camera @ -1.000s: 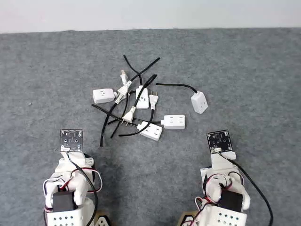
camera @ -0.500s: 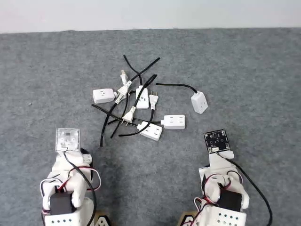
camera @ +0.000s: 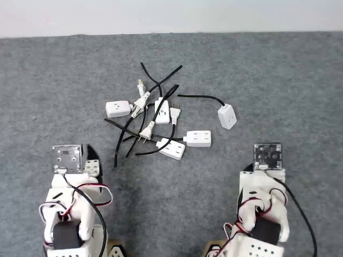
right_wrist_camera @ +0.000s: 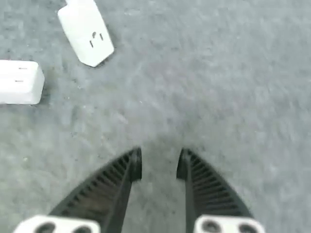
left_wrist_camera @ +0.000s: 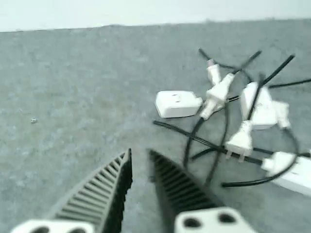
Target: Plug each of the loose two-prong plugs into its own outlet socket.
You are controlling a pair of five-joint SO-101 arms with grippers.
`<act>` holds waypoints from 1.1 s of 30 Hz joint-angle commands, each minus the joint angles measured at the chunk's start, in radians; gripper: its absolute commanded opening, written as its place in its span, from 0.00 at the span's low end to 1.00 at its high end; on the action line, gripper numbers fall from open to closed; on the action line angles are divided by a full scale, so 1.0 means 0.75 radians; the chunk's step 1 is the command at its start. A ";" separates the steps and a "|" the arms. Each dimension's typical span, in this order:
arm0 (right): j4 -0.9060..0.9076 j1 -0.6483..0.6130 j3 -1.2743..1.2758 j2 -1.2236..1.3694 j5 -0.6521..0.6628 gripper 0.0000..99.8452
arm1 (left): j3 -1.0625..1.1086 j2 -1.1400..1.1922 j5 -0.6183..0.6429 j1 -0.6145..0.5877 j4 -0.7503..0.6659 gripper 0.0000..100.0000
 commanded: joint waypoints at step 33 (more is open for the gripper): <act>-0.332 -0.159 -0.702 1.799 0.002 0.16 | -1.478 2.590 1.320 0.884 -0.049 0.27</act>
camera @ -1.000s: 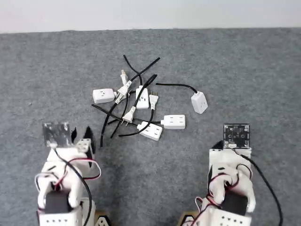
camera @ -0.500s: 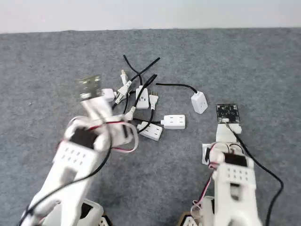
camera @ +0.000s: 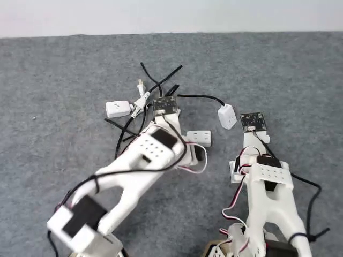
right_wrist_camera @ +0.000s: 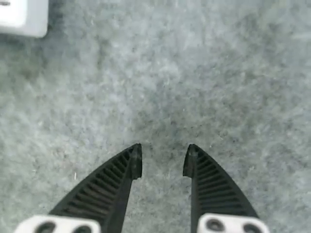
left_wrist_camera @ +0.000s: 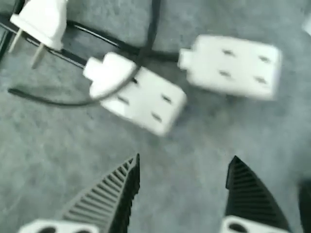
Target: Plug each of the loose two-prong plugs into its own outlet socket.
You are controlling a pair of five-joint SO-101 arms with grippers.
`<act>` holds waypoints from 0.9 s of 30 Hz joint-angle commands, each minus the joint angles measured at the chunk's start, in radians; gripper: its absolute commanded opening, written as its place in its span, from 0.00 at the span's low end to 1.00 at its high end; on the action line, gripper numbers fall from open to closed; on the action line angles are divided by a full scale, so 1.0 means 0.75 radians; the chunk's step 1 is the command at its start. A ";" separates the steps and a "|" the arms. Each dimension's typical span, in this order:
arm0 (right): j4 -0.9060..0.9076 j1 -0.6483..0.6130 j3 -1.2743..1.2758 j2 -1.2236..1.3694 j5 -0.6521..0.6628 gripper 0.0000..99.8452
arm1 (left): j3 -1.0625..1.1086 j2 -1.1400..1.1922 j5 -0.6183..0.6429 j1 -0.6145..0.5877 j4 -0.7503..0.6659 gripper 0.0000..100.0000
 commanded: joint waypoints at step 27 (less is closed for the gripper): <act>0.021 -0.036 -0.078 0.015 0.096 0.16 | -0.375 0.448 0.108 -0.282 -0.119 0.27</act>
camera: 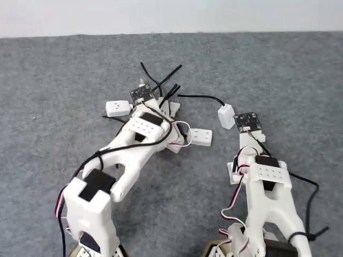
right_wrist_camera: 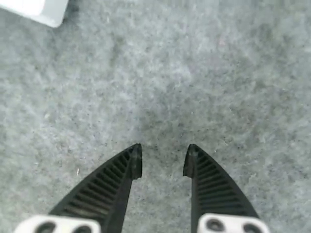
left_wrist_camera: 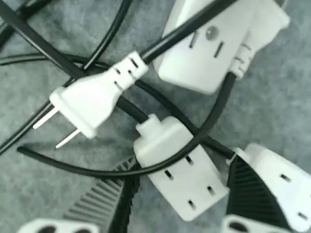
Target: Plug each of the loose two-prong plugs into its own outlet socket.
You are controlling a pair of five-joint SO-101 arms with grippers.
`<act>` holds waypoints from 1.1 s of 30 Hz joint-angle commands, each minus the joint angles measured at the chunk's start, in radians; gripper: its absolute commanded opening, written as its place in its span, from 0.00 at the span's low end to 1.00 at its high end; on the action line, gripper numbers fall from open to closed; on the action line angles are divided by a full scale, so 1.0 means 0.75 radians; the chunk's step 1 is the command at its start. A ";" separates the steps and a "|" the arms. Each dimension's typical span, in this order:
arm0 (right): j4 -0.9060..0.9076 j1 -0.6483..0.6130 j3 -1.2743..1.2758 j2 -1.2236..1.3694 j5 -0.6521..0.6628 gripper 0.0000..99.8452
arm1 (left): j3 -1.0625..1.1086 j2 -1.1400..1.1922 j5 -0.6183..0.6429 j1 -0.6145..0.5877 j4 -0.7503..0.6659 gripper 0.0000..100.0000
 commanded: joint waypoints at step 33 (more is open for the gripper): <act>0.013 -0.036 -0.076 0.015 0.018 0.16 | 0.609 -0.646 -0.665 0.192 0.078 0.02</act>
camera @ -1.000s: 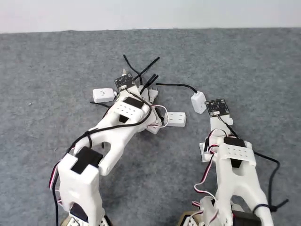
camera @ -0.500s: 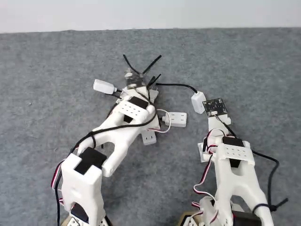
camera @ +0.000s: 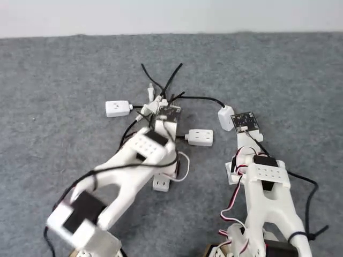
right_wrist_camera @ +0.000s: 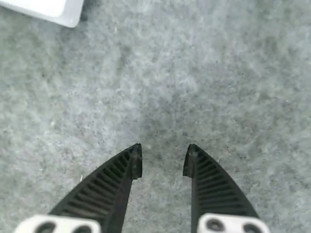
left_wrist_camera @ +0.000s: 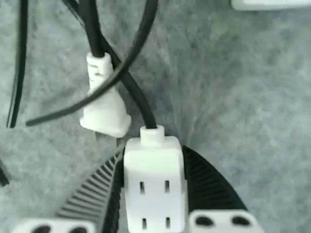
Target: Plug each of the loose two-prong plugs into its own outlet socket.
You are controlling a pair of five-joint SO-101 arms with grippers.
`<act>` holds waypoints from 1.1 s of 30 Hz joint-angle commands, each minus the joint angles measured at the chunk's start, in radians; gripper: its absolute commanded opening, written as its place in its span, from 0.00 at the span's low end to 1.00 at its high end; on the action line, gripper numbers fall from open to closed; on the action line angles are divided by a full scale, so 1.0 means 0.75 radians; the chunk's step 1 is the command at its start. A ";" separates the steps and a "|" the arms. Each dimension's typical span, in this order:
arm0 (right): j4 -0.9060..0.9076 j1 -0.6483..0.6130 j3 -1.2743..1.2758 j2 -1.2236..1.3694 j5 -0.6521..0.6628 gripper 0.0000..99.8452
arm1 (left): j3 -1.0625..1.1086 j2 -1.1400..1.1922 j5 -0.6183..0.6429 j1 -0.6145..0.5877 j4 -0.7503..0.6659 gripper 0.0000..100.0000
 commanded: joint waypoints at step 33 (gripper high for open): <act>0.232 -0.028 -0.393 0.007 -0.213 0.16 | 0.850 -1.545 -0.563 -0.681 0.035 0.29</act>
